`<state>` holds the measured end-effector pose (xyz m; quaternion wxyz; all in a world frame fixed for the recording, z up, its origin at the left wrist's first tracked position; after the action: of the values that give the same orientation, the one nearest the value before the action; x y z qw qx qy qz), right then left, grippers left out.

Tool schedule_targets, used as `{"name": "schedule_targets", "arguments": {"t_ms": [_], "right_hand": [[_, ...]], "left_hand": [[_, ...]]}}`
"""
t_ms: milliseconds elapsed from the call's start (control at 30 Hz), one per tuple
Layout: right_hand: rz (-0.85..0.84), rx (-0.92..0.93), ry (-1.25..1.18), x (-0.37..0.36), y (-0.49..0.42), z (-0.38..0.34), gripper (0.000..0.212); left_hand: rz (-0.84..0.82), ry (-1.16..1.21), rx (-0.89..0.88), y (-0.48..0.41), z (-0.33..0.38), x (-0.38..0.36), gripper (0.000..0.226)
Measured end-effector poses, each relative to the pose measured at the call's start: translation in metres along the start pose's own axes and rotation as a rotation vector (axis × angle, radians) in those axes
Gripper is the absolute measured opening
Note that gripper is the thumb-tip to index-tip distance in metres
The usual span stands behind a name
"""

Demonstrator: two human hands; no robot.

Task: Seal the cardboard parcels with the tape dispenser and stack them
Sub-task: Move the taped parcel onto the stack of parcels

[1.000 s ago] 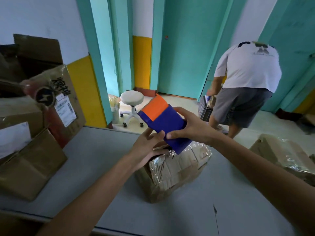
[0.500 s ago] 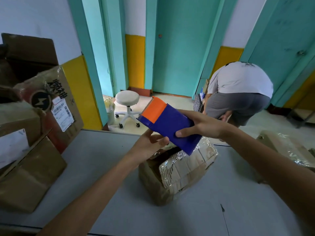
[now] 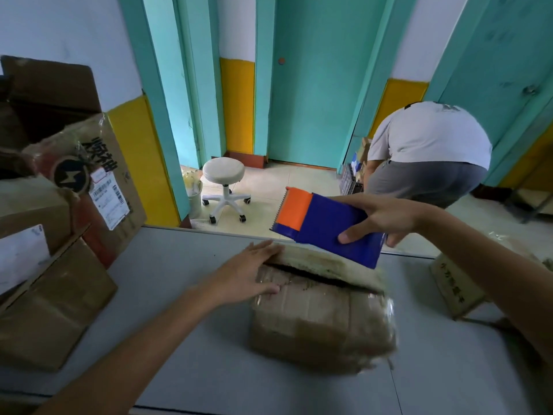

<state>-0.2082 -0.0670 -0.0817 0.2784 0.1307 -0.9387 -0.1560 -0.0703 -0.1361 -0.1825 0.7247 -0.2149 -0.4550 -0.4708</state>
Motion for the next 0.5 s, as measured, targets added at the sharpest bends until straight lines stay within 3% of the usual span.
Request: {"name": "schedule_targets", "arguments": {"t_ms": [67,167,233,333,500], "right_hand": [[-0.028,-0.019,0.030,-0.004,0.001,0.001,0.040],[-0.045,-0.026,0.074,-0.007,0.001,0.006,0.042],[-0.054,-0.029,0.074,-0.008,0.002,0.007,0.041],[-0.070,-0.030,0.096,-0.007,0.004,0.006,0.042],[-0.031,-0.056,0.093,-0.006,0.010,0.013,0.039]], "left_hand": [[0.045,0.018,-0.056,-0.002,0.005,0.014,0.072],[0.210,0.448,-0.086,-0.005,0.009,0.035,0.063],[0.173,0.616,-0.110,-0.007,0.015,0.034,0.063],[0.066,0.425,-0.142,-0.004,0.019,0.023,0.072],[0.116,0.140,-0.049,-0.003,-0.006,0.008,0.095]]}}
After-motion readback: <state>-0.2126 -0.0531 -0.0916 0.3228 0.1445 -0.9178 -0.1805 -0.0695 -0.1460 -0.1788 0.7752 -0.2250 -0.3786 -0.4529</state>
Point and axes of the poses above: each hand's wrist, its own y-axis away from the middle knuckle, its own x-axis out of the back of the hand, z = x × y, the point moved 9 cm from there along -y, towards the middle knuckle, and after that the axes turned 3 degrees about -z, right-handed, at the moved point
